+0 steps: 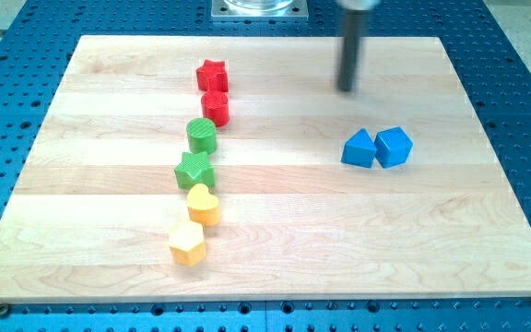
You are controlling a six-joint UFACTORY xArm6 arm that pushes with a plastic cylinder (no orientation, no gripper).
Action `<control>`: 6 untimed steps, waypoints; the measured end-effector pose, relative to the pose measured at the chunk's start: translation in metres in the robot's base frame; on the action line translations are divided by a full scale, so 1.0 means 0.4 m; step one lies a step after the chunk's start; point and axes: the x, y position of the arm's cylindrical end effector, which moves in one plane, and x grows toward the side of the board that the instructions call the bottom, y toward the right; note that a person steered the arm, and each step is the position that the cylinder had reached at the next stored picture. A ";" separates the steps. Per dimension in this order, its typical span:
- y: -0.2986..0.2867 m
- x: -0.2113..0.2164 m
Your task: Push the blue blocks to the right of the green circle
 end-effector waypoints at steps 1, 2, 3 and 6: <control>0.187 0.172; 0.150 0.346; -0.045 0.341; -0.225 0.374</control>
